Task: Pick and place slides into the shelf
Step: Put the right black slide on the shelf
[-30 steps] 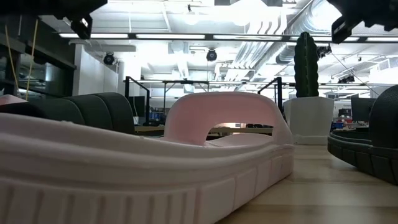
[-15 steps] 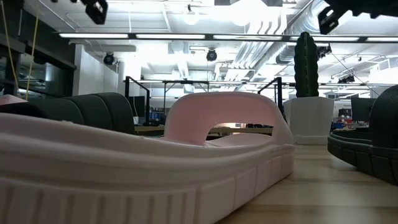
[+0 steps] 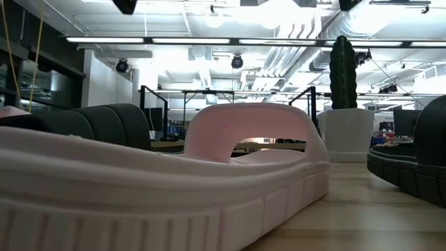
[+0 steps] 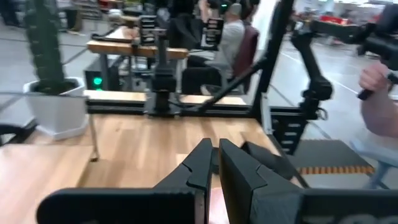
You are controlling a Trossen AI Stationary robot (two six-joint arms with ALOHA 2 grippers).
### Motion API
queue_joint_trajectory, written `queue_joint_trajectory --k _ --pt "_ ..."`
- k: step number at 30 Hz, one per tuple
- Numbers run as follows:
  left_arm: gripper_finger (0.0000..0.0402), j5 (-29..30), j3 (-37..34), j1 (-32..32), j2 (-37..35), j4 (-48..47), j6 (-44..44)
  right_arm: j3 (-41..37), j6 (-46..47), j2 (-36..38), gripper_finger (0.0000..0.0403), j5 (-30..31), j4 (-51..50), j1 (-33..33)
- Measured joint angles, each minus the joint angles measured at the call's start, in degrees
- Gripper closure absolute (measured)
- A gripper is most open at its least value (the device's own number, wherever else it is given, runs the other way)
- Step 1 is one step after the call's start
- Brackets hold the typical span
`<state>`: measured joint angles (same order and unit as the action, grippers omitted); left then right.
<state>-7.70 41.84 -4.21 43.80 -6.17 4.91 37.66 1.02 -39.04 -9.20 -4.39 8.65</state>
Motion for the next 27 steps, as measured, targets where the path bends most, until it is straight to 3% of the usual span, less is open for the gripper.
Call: queue_joint_trajectory --k 13,18,27 --pt "0.0382 0.05 1.65 15.58 2.96 1.09 0.02 13.41 -1.01 -17.61 0.0392 21.12 -13.49 20.25" --pt "0.0382 0.77 1.65 19.41 4.41 0.18 1.37 16.73 -0.24 -23.03 0.0392 20.51 -14.71 24.16" --pt "0.0382 1.77 1.6 23.15 9.58 -0.31 1.49 17.06 15.52 -30.3 0.038 14.8 -21.16 25.97"
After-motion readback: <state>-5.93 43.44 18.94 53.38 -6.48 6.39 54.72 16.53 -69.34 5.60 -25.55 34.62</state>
